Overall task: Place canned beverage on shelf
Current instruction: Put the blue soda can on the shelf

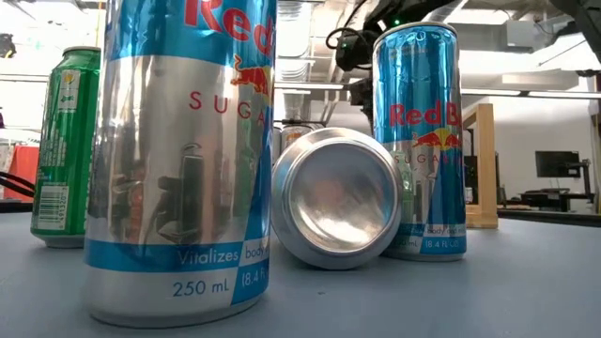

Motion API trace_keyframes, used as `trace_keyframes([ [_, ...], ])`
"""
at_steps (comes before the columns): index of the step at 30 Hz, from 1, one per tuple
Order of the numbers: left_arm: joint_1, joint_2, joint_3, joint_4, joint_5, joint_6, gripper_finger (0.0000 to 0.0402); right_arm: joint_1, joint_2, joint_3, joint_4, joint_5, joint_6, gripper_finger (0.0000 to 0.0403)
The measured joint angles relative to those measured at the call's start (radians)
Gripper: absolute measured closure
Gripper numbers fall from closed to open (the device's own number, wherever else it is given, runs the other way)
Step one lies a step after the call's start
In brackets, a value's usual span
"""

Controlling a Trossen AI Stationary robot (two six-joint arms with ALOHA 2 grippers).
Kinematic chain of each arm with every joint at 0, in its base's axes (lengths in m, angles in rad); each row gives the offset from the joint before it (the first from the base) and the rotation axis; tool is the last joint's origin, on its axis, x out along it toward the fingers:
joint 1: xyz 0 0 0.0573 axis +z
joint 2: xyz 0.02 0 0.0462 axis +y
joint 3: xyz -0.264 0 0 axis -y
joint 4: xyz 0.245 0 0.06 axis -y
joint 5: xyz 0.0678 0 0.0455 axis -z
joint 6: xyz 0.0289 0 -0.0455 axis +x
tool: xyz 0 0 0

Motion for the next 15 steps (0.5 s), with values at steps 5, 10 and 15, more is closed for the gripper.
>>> trace_keyframes([
  [5, 0.063, 0.000, 0.000, 0.004, 0.059, 0.027, 0.0190, -0.025, 0.003, 0.000, 0.012, -0.063, -0.026, 0.0188],
  [10, 0.117, 0.000, 0.000, 0.007, 0.085, 0.036, 0.0190, -0.045, 0.019, -0.001, 0.031, -0.072, -0.064, 0.0188],
  [15, 0.156, 0.000, 0.000, 0.009, 0.109, 0.037, 0.0190, -0.058, 0.016, 0.001, 0.062, -0.092, -0.106, 0.0188],
])
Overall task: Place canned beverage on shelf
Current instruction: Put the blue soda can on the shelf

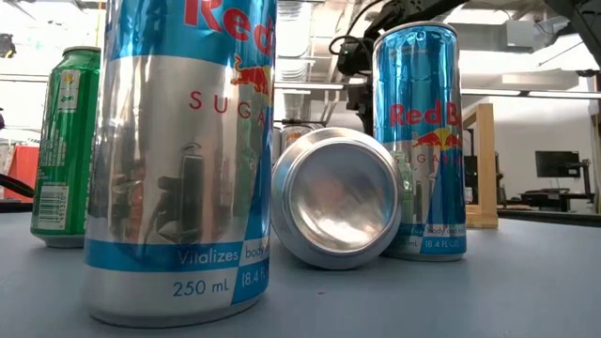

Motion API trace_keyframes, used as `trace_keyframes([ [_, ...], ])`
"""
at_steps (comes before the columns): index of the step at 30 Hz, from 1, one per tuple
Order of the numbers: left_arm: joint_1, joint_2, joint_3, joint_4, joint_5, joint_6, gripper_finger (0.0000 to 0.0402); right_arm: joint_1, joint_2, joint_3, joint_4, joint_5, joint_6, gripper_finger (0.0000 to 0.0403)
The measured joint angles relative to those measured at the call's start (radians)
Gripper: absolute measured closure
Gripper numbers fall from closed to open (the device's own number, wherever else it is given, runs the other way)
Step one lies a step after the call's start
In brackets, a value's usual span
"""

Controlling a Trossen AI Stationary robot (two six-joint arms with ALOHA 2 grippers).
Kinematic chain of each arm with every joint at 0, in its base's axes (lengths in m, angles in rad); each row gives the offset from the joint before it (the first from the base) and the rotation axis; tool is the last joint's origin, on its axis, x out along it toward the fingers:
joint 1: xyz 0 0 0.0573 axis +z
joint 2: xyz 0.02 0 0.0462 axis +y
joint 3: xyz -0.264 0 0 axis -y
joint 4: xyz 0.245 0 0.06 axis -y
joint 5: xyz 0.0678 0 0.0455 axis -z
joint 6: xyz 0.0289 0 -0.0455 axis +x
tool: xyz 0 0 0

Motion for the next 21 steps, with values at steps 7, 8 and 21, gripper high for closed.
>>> trace_keyframes([
  [7, 0.032, 0.000, 0.000, 0.002, 0.001, 0.011, 0.0190, -0.004, 0.000, 0.000, -0.004, -0.027, 0.006, 0.0188],
  [8, 0.036, 0.000, 0.000, 0.003, 0.001, 0.014, 0.0190, -0.004, 0.000, 0.000, -0.006, -0.033, 0.007, 0.0188],
  [21, 0.061, 0.000, 0.000, 0.006, 0.035, 0.020, 0.0190, -0.004, 0.000, 0.000, -0.009, -0.078, 0.028, 0.0188],
])
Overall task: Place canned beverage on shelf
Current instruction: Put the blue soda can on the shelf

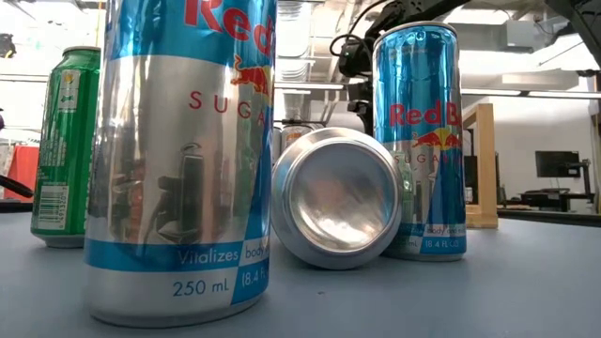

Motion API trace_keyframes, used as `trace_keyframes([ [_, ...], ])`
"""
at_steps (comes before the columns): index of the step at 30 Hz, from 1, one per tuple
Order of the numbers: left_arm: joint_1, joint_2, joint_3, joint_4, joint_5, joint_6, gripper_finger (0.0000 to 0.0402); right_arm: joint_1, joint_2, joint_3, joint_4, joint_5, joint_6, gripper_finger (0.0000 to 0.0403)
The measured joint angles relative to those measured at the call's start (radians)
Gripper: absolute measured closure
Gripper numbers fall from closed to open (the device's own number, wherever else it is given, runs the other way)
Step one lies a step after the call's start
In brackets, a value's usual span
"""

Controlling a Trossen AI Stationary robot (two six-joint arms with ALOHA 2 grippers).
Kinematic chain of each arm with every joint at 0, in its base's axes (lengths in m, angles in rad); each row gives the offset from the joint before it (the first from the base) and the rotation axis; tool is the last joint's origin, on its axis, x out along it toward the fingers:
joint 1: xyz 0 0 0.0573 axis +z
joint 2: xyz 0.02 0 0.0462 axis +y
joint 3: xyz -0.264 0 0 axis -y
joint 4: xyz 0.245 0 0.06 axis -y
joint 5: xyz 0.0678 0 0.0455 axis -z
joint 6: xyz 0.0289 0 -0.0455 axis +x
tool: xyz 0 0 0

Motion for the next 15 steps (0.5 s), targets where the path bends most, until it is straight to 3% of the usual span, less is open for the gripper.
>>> trace_keyframes([
  [15, 0.000, 0.000, 0.000, -0.002, 0.001, -0.001, 0.0190, -0.020, 0.032, -0.002, 0.017, -0.041, 0.010, 0.0188],
])
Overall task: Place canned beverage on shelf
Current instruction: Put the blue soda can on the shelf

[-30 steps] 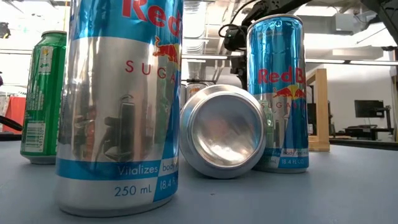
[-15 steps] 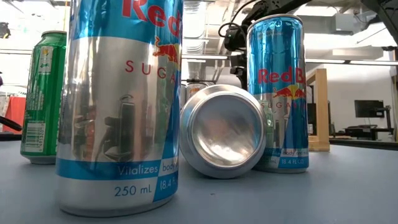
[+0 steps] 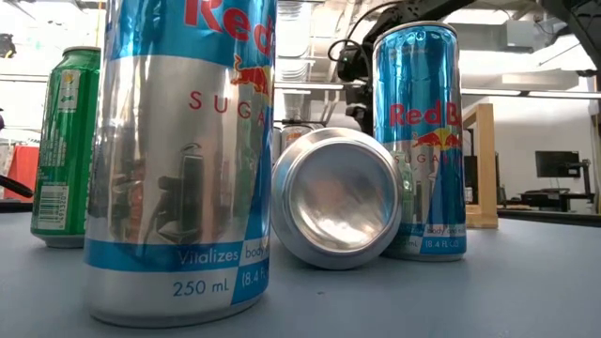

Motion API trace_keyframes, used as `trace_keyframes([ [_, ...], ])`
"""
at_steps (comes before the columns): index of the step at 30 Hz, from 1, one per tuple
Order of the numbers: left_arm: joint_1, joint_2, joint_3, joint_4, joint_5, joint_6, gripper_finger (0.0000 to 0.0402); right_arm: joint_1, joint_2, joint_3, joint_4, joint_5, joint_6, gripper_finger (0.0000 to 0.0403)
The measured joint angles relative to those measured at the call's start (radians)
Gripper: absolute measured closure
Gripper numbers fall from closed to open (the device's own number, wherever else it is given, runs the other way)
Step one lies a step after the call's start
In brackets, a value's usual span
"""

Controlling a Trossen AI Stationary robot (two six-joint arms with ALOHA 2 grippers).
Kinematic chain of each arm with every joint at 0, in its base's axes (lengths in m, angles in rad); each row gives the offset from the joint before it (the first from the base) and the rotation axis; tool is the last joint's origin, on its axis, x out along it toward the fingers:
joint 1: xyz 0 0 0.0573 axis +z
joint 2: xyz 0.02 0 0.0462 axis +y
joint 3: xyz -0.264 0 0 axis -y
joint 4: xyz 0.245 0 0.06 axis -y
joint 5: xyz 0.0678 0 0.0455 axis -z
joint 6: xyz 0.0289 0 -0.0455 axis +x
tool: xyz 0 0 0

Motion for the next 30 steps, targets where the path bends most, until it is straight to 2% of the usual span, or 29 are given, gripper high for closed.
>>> trace_keyframes([
  [4, 0.000, 0.000, 0.000, -0.001, 0.000, 0.000, 0.0190, -0.002, 0.027, 0.007, 0.004, 0.039, -0.001, 0.0188],
  [16, 0.000, 0.000, 0.000, -0.006, 0.000, -0.001, 0.0190, 0.021, 0.038, 0.043, 0.014, 0.060, 0.044, 0.0163],
  [30, 0.000, 0.000, 0.000, -0.022, 0.096, -0.006, 0.0185, 0.020, 0.039, 0.045, 0.006, 0.094, 0.226, 0.0160],
])
